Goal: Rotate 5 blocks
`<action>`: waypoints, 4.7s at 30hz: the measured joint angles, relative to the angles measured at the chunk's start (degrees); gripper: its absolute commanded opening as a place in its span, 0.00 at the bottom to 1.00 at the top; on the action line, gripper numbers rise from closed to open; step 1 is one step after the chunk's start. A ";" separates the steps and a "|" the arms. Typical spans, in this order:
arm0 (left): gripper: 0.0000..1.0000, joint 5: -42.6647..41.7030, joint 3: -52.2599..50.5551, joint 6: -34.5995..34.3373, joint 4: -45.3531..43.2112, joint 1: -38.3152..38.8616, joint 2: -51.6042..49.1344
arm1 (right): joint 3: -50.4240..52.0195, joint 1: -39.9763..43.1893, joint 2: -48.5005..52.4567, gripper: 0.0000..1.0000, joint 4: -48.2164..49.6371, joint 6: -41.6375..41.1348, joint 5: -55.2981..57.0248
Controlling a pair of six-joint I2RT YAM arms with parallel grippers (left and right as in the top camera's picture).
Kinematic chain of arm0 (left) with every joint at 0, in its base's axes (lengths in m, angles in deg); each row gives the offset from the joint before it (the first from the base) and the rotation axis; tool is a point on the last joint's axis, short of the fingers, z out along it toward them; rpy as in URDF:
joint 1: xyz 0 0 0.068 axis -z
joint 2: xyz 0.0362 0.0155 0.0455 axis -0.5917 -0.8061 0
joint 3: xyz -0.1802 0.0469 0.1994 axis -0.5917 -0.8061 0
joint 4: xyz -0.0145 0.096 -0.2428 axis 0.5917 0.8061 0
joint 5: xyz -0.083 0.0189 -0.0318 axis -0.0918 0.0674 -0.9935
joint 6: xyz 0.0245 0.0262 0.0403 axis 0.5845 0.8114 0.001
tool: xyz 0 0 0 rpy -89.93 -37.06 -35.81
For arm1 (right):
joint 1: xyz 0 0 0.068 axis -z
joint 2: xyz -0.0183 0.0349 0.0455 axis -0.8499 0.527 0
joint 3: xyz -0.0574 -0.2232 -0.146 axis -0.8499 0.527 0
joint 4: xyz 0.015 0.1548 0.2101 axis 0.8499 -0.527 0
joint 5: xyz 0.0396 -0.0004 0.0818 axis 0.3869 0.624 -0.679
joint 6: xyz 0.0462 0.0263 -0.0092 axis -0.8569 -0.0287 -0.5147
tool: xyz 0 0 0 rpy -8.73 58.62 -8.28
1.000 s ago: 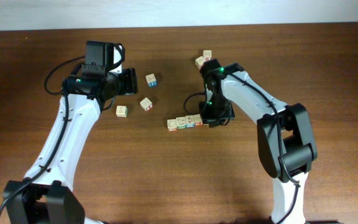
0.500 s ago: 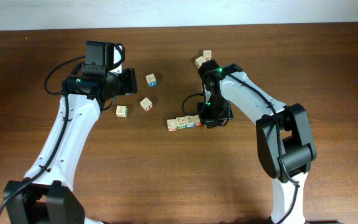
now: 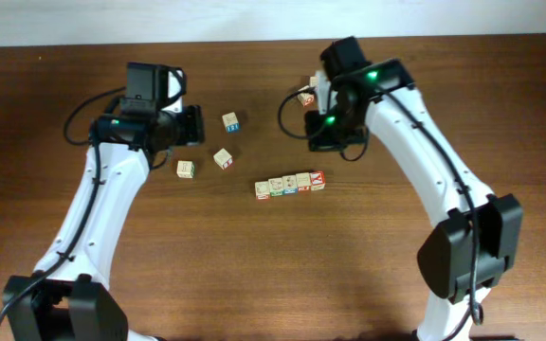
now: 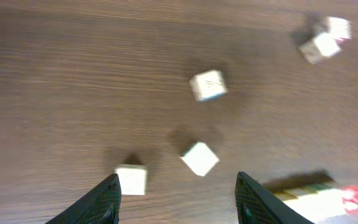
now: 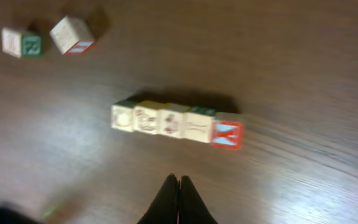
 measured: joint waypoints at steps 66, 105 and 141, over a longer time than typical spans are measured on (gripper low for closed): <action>0.63 2.45 0.00 0.04 2.12 -14.34 0.00 | -3.39 -15.52 13.29 0.05 4.15 -13.70 6.12; 0.00 -16.96 -25.09 -13.14 -23.23 6.45 -5.38 | 25.35 19.19 2.84 0.04 21.16 13.66 -20.31; 0.00 -28.06 -25.55 -14.36 -27.06 6.86 -12.68 | 30.45 14.16 4.37 0.04 29.29 8.07 -17.29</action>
